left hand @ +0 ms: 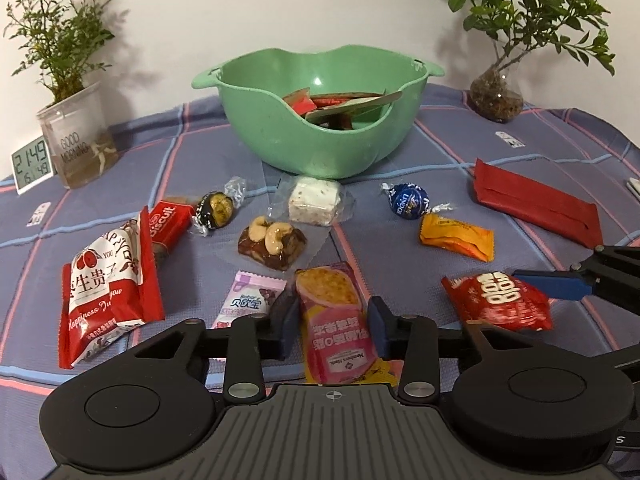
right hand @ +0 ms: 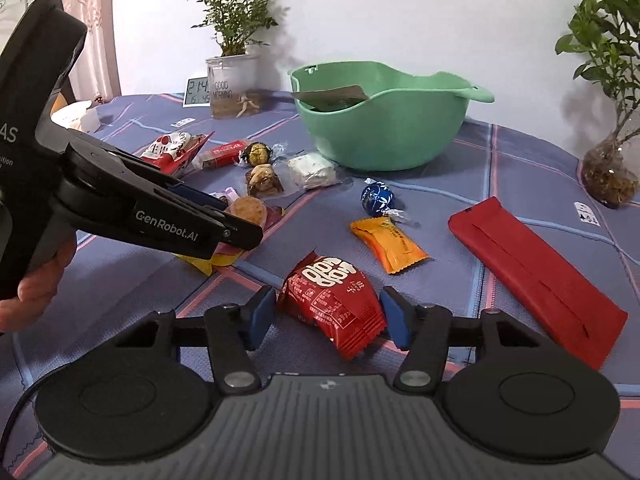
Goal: Organize snacks
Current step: 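Grasp the pink-yellow pouch with the left tool while the right tool grasps the red BBB pack, then carry the pouch and BBB pack over the green bowl and release both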
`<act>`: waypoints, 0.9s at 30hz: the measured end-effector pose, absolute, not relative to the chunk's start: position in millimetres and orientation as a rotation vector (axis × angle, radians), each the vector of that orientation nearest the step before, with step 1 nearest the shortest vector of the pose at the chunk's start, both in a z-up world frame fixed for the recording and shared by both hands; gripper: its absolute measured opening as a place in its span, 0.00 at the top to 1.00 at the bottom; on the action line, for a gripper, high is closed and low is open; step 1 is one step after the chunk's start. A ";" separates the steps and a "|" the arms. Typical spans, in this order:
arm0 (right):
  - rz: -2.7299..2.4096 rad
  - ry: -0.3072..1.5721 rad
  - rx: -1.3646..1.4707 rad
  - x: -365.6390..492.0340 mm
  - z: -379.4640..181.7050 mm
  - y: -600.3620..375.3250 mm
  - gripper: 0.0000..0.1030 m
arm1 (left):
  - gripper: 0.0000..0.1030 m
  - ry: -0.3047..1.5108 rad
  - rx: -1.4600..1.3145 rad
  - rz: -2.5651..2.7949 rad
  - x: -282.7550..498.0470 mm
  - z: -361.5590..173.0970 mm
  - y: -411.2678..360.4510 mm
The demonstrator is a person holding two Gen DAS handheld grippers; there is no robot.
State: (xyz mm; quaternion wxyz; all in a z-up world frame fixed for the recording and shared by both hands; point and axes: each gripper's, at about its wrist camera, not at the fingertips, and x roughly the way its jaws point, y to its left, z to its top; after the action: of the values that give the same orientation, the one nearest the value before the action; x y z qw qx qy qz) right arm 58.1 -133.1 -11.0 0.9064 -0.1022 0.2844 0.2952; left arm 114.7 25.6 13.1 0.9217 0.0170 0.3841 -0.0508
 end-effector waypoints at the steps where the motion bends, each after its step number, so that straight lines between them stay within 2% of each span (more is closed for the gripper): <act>1: 0.608 0.583 -0.209 57.0 -10.6 -133.3 0.50 | 0.09 0.788 0.039 -0.100 114.5 13.6 24.8; 2: 0.608 0.578 -0.206 56.2 -10.0 -133.5 0.62 | 0.11 0.787 0.045 -0.096 114.1 14.1 24.0; 5: 0.607 0.586 -0.203 56.4 -9.9 -133.0 0.62 | 0.16 0.786 0.050 -0.092 112.9 16.7 22.2; 27: 0.588 0.432 -0.146 55.3 38.4 -138.3 0.62 | 0.16 0.613 0.086 -0.082 112.4 83.6 27.8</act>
State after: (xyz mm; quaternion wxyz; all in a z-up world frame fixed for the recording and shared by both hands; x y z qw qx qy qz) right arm 55.3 -138.3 38.4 0.9315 -0.0712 0.2113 0.2873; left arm 112.4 27.8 83.6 0.9517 0.0421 0.3015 -0.0402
